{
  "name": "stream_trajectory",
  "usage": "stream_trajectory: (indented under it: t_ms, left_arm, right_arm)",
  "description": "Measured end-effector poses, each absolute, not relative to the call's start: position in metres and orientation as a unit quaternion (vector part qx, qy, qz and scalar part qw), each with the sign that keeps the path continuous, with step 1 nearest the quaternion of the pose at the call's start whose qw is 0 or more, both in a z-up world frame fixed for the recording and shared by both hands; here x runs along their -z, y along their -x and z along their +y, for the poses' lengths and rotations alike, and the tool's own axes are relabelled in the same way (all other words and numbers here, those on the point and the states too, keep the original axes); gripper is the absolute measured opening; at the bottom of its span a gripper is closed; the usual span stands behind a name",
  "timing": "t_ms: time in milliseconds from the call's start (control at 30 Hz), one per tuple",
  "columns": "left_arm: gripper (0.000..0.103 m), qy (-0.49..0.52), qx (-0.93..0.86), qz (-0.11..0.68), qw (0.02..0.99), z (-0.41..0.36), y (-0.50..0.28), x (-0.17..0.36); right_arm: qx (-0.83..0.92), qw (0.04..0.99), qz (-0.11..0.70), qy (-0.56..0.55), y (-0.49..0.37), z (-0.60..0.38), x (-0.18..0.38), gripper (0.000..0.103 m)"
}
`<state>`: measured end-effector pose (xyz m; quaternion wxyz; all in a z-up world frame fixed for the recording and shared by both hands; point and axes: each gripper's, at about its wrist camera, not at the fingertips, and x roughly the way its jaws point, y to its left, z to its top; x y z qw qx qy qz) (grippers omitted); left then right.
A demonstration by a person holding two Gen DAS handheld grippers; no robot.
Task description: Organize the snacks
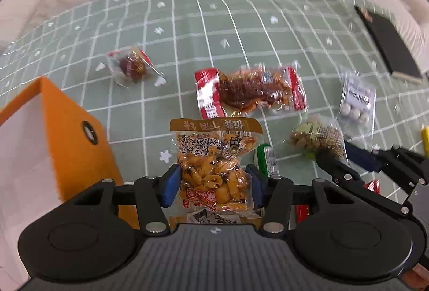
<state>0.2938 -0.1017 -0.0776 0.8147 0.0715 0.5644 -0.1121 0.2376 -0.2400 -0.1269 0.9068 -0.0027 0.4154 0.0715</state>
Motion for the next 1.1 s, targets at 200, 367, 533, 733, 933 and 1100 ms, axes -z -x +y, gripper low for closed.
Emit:
stream_trajectory:
  t_ms: [200, 367, 533, 733, 933, 1100]
  left_arm:
    - [0.055, -0.033, 0.113, 0.527, 0.842, -0.086, -0.282, 0.047]
    - [0.019, 0.002, 0.121, 0.511, 0.851, -0.081, -0.265, 0.032]
    - [0.012, -0.003, 0.120, 0.520, 0.846, -0.082, -0.257, 0.039]
    - [0.036, -0.063, 0.130, 0.514, 0.845, -0.092, -0.258, 0.045]
    - [0.080, -0.116, 0.109, 0.532, 0.832, -0.108, -0.281, 0.058]
    - [0.088, -0.161, 0.082, 0.559, 0.809, -0.119, -0.302, 0.081]
  right_arm:
    - [-0.081, 0.919, 0.385, -0.025, -0.226, -0.241, 0.103, 0.015]
    - [-0.094, 0.922, 0.373, -0.047, -0.216, -0.239, 0.090, 0.012]
    - [-0.091, 0.916, 0.387, -0.060, -0.206, -0.238, 0.090, 0.011]
    - [-0.089, 0.916, 0.387, -0.056, -0.197, -0.239, 0.090, 0.010]
    - [-0.083, 0.915, 0.389, -0.071, -0.204, -0.244, 0.093, 0.010]
    - [-0.087, 0.912, 0.391, -0.082, -0.215, -0.248, 0.097, 0.011]
